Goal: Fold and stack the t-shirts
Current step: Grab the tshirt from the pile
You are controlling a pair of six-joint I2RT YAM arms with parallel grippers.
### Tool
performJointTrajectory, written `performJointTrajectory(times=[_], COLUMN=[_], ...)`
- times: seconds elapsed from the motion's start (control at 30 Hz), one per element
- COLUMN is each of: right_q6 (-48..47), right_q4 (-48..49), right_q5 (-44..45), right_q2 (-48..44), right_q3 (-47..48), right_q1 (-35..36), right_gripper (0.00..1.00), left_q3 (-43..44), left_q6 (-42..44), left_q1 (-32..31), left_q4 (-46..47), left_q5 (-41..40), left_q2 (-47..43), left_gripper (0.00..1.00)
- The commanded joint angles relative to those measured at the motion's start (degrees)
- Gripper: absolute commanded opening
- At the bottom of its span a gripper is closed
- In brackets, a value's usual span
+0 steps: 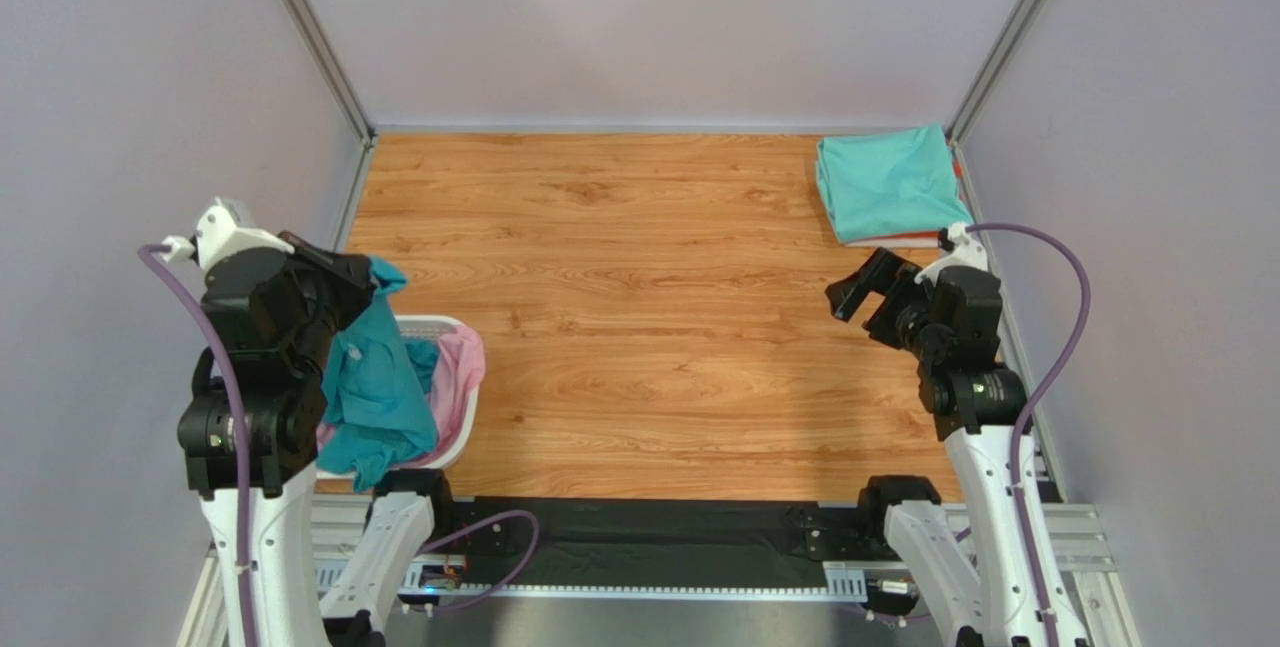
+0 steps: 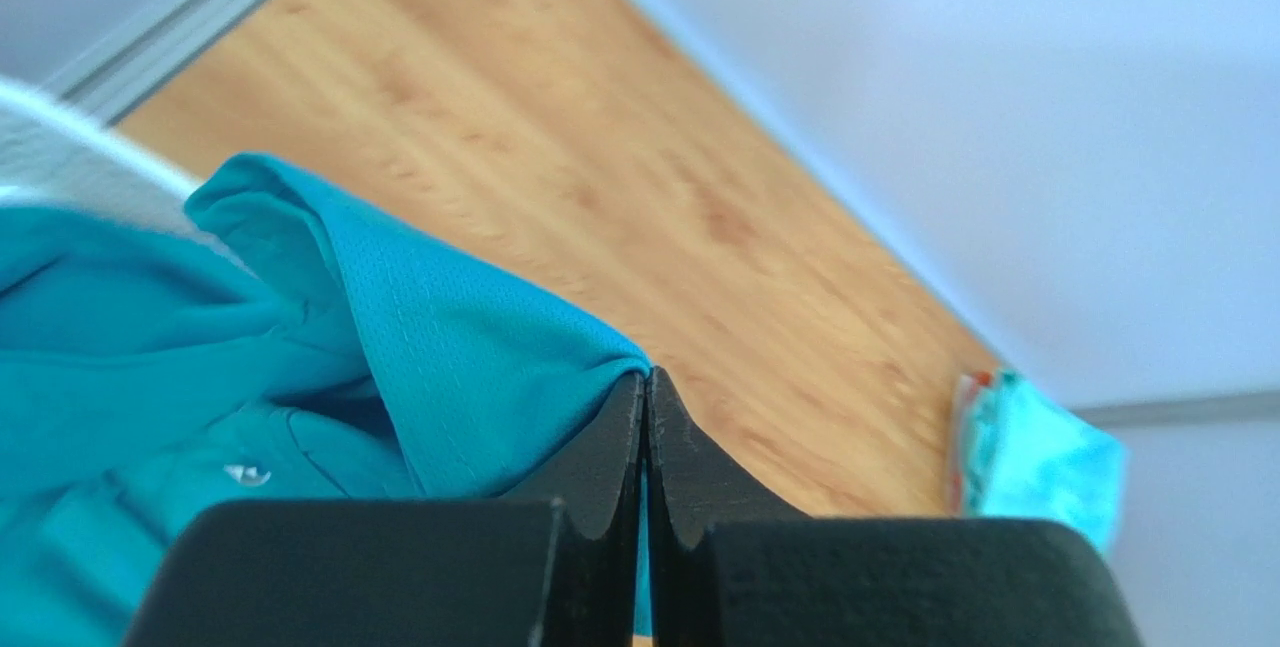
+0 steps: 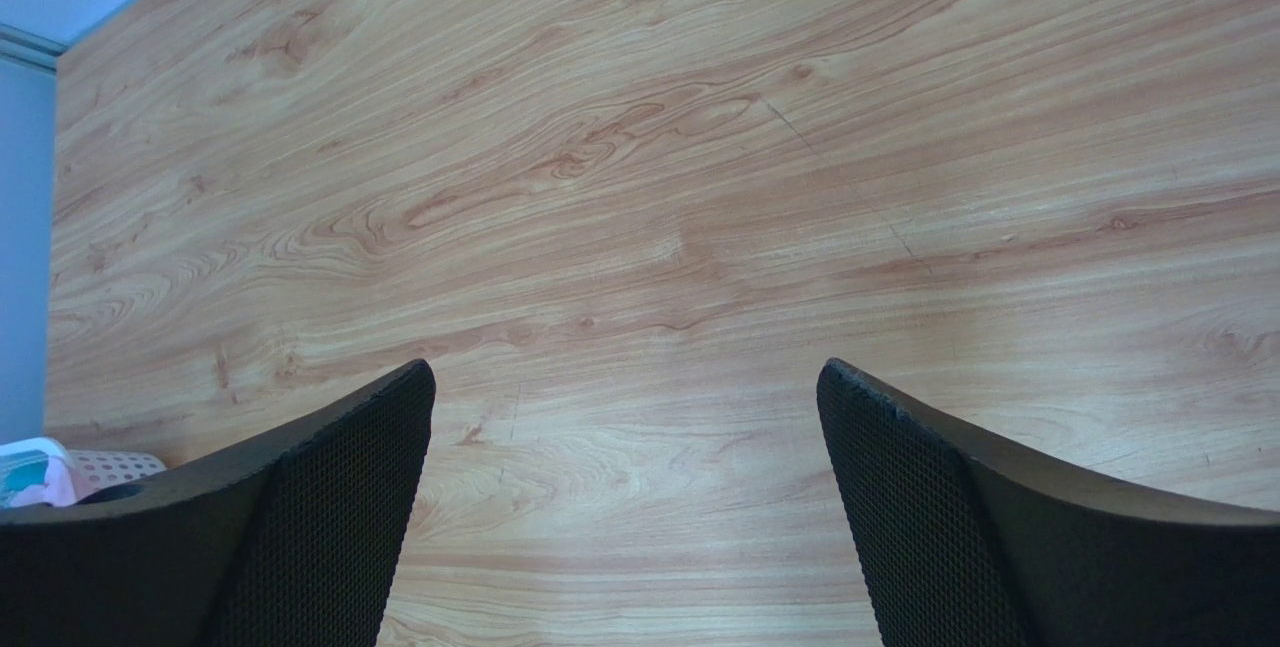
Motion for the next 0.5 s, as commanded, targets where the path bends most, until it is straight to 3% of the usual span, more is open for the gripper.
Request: performJointTrajectory(times=[0.0, 0.23, 0.33, 0.47], right_q6=[-0.5, 0.4, 1.0, 0.7], right_q4=[1.8, 3.0, 3.5, 4.4], right_q5=[1.1, 1.4, 2.0, 2.8], right_q2=[-1.1, -0.5, -0.6, -1.6], right_q3=[0.0, 0.0, 0.0, -0.3], right_q1=[0.1, 0.1, 0.1, 0.1], right_gripper=[1.0, 1.0, 1.0, 1.0], left_q3=[7.2, 21.3, 28.3, 34.4], left_q6=[3.9, 2.7, 3.4, 4.6], left_q1=[0.4, -0.1, -2.2, -9.6], left_q4=[8.4, 14.1, 16.7, 19.5], left_q5=[12.7, 25.8, 25.9, 25.8], left_q2=[4.9, 14.8, 18.5, 25.1], left_gripper=[0.0, 0.0, 0.0, 0.0])
